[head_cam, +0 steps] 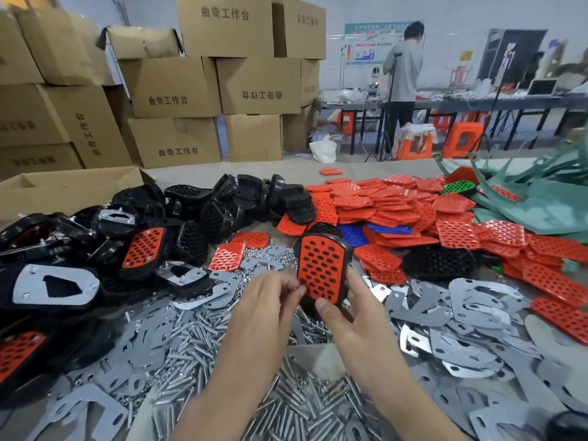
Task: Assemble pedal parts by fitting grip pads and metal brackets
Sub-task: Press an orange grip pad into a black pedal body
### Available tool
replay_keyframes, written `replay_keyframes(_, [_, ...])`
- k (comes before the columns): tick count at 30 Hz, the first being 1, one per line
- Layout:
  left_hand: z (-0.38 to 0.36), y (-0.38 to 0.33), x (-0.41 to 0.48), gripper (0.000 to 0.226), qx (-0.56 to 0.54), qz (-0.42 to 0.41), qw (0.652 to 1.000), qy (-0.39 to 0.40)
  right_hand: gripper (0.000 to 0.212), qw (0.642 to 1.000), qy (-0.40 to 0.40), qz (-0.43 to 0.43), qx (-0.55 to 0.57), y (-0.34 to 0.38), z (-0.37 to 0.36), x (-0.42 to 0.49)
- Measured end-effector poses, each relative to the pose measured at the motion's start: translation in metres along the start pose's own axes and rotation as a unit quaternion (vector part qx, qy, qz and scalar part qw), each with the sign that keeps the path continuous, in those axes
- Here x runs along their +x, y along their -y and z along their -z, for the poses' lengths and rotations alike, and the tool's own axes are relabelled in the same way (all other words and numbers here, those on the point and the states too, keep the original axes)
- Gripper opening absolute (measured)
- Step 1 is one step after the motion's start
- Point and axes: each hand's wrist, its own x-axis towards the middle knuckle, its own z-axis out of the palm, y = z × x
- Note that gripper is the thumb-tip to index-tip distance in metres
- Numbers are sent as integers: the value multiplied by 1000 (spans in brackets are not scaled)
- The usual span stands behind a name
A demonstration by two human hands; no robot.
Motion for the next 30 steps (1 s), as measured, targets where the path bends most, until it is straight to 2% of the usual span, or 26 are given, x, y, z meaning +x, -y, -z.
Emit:
replay_keyframes(3, [0,4,1,6,18,-72,997,4,45,1000,-3,-1,-2,0,0,0])
replay_keyframes(5, [-2,6,2,15,33,-105,994,6,45,1000,-2,2,0,1,-2,-1])
replay_keyframes(9, [2,2,1,27,-78,-9,997,21,48,1000,-3,2,7,0,-2,1])
replay_keyframes(13, [2,3,-3,21,-96,64,993,23,56,1000,-12,-2,5,0,-1,2])
replay_keyframes(16, [1,5,-3,22,-51,57,997,19,56,1000,-11,1,-6,-1,-2,2])
replay_keyframes(19, [0,4,-4,26,-17,37,999,7,45,1000,-10,5,-20,-4,-5,1])
replay_keyframes(23, [2,1,-4,9,24,-22,999,-9,39,1000,-8,0,-8,-3,-3,1])
replay_keyframes(25, [3,2,-3,10,34,-42,999,-1,39,1000,-3,1,-9,-1,-1,1])
replay_keyframes(27, [3,3,-3,16,8,-27,999,21,41,1000,1,0,-12,0,0,2])
replay_keyframes(30, [5,0,-4,23,-103,57,992,47,43,1000,0,-6,-1,1,1,2])
